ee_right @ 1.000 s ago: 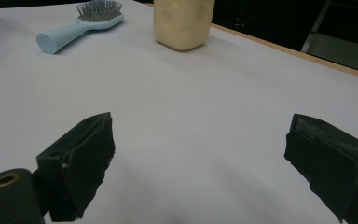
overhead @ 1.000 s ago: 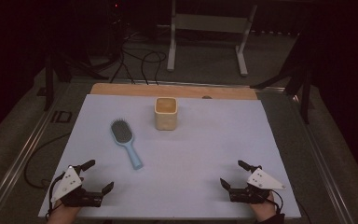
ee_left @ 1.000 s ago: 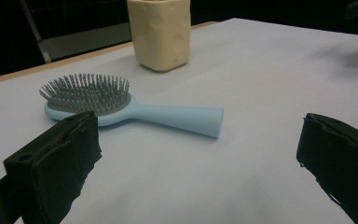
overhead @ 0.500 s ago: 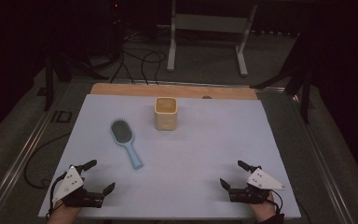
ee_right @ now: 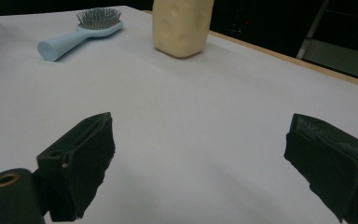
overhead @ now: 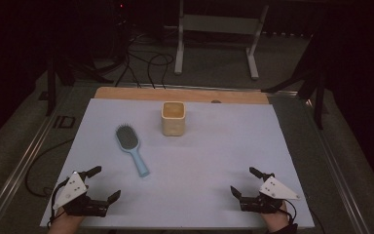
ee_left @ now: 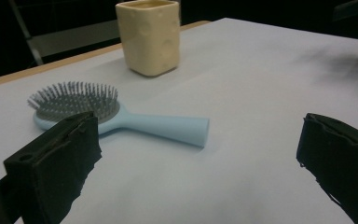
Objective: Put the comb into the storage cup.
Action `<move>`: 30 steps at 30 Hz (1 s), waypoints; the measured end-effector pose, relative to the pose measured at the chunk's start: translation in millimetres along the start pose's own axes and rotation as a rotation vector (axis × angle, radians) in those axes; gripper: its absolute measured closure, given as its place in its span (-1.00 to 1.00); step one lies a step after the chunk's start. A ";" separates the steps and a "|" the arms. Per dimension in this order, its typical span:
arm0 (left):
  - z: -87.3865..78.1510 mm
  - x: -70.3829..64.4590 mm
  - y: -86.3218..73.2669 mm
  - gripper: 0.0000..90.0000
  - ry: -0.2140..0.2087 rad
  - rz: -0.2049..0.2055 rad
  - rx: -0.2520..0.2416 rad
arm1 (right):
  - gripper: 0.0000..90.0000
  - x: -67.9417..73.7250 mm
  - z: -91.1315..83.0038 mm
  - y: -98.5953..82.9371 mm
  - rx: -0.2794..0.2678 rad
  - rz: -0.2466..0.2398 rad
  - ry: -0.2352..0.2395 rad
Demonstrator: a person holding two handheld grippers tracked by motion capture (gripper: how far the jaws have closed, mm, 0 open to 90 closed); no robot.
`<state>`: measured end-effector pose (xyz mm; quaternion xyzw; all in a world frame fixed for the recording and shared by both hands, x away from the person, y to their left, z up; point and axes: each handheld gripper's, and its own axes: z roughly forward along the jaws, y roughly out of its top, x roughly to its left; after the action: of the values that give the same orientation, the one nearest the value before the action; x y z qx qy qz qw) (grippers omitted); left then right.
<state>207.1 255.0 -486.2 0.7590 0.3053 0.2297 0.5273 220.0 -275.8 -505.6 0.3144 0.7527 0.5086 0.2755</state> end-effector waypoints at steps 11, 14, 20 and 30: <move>-0.6 -1.1 29.2 -1.00 -0.044 0.004 -0.013 | -0.82 1.8 -3.4 3.6 -0.019 0.007 -0.006; 0.6 -1.3 37.8 -1.00 -0.043 0.014 0.008 | -0.82 1.1 -3.6 3.5 -0.023 0.019 -0.002; 2.6 4.6 52.5 -1.00 -0.071 0.016 0.021 | -0.82 -0.1 -3.9 3.6 -0.028 0.023 0.001; 14.5 4.3 76.0 -1.00 -0.091 0.049 0.066 | -0.82 -0.2 -3.7 4.0 -0.030 0.027 0.009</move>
<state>236.6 228.8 -419.5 0.7928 0.2697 0.1979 0.5094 218.1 -277.0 -500.6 0.3181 0.7420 0.5249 0.2698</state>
